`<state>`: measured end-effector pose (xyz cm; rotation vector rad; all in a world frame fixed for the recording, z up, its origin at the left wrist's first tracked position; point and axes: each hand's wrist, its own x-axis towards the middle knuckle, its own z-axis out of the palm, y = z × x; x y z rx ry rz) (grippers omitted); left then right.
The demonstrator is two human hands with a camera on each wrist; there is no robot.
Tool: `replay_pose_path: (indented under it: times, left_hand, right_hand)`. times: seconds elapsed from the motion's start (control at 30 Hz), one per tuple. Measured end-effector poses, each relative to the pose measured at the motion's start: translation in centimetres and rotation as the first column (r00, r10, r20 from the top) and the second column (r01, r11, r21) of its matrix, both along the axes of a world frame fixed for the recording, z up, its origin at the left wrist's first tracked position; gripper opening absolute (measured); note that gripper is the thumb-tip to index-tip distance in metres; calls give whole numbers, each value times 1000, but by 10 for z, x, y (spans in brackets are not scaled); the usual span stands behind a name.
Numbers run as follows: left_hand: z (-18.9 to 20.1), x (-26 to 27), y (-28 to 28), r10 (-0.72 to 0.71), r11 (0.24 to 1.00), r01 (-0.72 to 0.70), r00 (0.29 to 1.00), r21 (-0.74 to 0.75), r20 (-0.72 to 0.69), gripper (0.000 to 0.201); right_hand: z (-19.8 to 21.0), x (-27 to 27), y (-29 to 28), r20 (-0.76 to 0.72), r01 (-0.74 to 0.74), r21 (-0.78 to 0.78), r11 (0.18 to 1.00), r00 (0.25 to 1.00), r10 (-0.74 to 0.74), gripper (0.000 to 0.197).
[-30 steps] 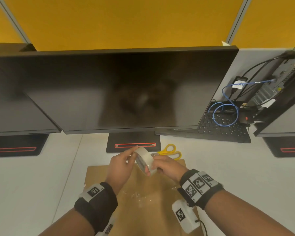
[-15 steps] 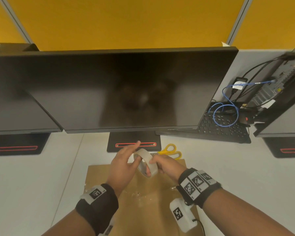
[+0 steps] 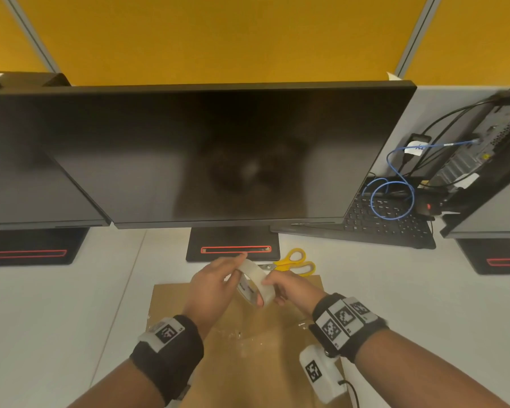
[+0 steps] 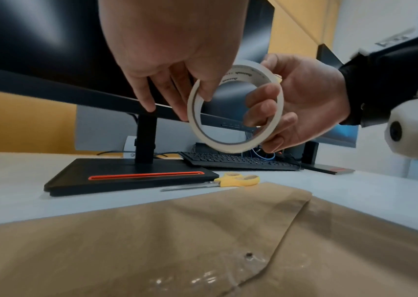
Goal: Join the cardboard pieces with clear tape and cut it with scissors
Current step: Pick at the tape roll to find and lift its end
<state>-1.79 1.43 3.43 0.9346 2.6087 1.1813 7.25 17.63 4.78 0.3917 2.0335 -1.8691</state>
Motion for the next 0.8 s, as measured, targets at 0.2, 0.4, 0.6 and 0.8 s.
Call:
replay_pose_path:
  times: [0.2,0.4,0.6,0.8]
  left_hand:
    - [-2,1,4,-129,992,121,957,-49,-260,38]
    - [-3,-1,2,-96,995,101,971,12,-220,39]
    - [-7,-3,4,-76,994,95,962,59,-262,33]
    - [-8,-5,7,-103,984,149,927,100,-361,32]
  right_hand:
    - [5,-4,-6,-28,11,-10,1000,1000,-11,35]
    - [-2,-5,-8,-71,-4,-3,1000,997,4,25]
    - [-1,-7,-9,-85,24,-25,999,996,-26,22]
    - [3,-11,-3,-23,-19,35,999,1000,20,37]
